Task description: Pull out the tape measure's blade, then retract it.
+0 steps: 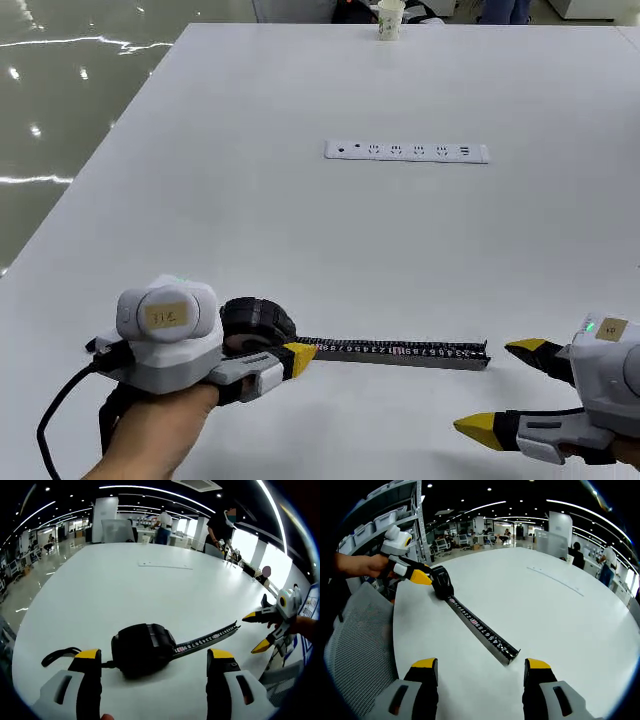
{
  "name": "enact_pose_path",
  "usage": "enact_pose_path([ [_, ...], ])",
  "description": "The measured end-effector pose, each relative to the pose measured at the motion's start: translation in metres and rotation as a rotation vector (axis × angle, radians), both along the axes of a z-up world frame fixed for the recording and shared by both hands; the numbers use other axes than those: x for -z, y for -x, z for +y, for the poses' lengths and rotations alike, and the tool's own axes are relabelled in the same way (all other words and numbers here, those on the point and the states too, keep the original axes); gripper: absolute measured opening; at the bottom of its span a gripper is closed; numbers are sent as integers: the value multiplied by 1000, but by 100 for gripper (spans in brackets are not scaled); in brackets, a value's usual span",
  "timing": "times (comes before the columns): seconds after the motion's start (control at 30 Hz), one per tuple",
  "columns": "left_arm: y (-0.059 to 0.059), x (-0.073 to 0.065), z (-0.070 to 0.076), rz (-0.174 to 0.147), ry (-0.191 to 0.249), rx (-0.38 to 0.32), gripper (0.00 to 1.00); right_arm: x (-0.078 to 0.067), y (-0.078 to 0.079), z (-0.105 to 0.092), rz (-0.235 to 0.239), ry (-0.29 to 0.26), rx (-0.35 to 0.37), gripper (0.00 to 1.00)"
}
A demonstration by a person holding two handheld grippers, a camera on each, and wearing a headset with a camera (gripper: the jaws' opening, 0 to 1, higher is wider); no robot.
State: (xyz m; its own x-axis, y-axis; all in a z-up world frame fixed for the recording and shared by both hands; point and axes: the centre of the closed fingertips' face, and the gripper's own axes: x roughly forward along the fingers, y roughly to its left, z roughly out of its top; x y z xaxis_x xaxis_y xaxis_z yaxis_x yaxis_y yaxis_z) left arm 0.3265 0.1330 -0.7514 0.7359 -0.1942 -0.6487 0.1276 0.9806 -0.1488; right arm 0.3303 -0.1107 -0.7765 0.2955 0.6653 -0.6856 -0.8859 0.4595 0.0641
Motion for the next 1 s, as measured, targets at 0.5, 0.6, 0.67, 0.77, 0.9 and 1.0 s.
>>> enact_pose_path([
  [0.5,-7,4,5,9,-1,-49,70,8,-15,0,-20,49,-99,55],
  [0.6,-9,5,5,11,-3,-57,67,9,-19,1,-24,58,-121,50],
  [0.67,-10,7,5,15,-6,-59,63,9,-21,2,-30,66,-141,47],
  [0.77,-10,10,6,21,0,-76,62,11,-23,4,-30,78,-161,44],
  [0.9,-12,12,7,23,-4,-88,61,14,-24,4,-34,97,-199,40],
  [1.0,-13,13,9,21,-4,-101,58,17,-27,3,-38,110,-219,36],
])
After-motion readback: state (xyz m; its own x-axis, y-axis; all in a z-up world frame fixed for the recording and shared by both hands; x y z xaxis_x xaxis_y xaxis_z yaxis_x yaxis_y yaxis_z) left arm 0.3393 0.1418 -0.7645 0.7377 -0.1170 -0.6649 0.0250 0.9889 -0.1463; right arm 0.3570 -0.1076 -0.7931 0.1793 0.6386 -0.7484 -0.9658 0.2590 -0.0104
